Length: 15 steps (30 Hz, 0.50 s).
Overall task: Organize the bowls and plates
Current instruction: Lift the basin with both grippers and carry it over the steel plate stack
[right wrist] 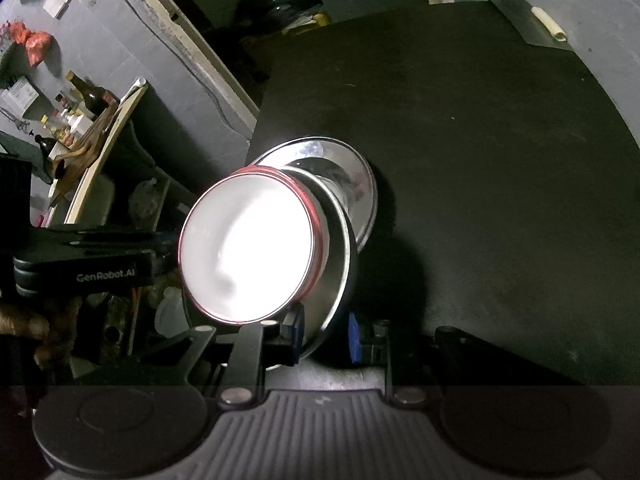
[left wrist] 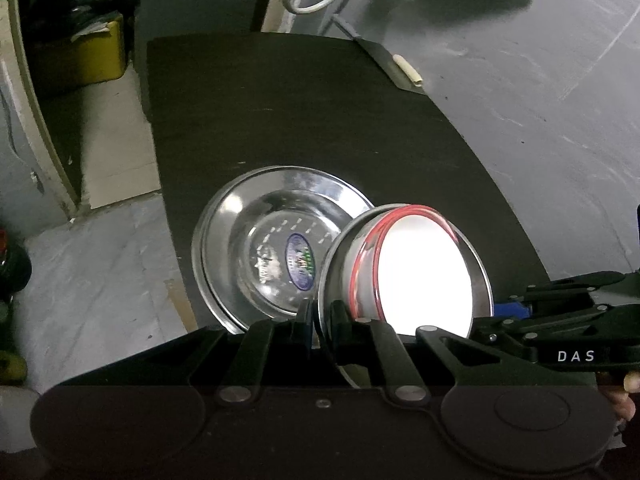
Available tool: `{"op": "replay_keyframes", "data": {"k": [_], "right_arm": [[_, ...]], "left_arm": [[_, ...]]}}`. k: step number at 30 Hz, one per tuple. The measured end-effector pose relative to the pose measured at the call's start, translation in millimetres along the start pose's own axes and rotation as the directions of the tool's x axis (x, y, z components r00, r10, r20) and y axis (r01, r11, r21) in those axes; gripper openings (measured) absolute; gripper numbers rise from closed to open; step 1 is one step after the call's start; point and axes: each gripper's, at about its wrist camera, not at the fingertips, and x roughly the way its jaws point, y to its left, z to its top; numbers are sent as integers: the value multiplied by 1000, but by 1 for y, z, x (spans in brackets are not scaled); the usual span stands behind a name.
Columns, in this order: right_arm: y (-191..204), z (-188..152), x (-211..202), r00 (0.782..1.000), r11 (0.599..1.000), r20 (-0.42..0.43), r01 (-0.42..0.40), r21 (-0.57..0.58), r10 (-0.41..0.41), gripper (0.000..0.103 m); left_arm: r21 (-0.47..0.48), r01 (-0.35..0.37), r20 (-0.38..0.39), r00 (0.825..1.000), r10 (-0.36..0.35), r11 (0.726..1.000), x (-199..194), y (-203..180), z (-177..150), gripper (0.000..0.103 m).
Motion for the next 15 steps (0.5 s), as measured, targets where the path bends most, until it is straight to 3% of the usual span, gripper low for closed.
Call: {"op": "replay_keyframes", "data": {"k": [15], "right_arm": [[8, 23, 17, 1000, 999, -11, 20, -30, -20, 25]], "left_arm": [[-59, -43, 2, 999, 43, 997, 16, 32, 12, 6]]}}
